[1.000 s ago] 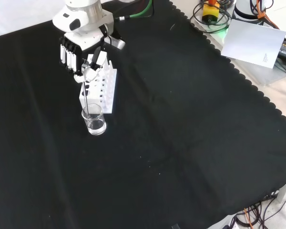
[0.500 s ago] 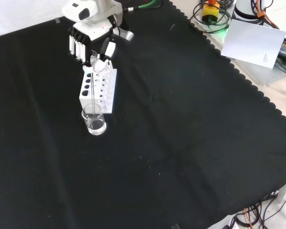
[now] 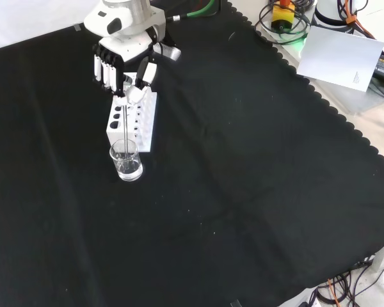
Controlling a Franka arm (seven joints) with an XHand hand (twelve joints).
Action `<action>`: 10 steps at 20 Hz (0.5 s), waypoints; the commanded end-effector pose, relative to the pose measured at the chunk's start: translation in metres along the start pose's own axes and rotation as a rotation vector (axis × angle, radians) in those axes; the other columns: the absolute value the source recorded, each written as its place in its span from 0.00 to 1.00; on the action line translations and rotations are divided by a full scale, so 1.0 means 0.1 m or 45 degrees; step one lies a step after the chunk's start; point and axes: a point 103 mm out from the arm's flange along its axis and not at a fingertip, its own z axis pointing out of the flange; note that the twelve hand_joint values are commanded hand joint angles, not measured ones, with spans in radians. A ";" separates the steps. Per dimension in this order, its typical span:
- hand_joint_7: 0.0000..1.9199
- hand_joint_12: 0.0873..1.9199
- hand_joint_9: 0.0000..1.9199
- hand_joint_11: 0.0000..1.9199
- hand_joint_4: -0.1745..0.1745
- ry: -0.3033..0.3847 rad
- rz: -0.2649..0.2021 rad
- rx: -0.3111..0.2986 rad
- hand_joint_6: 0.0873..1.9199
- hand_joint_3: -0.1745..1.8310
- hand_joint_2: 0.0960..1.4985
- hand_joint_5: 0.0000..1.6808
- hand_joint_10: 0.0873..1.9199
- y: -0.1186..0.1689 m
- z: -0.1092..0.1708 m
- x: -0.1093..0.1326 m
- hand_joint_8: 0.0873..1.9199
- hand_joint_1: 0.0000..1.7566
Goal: Stir in the beaker to the left of the white test tube rack with the glass rod.
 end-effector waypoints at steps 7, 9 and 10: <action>0.64 0.41 0.89 0.62 0.00 0.013 0.063 -0.007 0.02 0.25 0.54 0.79 0.33 0.00 -0.08 -0.43 0.46 0.75; 0.64 0.41 0.89 0.62 0.00 -0.012 0.070 -0.014 0.02 0.25 0.54 0.79 0.33 -0.09 -0.11 -0.41 0.46 0.75; 0.64 0.41 0.89 0.62 0.00 -0.019 0.070 -0.014 0.02 0.25 0.54 0.79 0.33 -0.13 -0.12 -0.38 0.46 0.75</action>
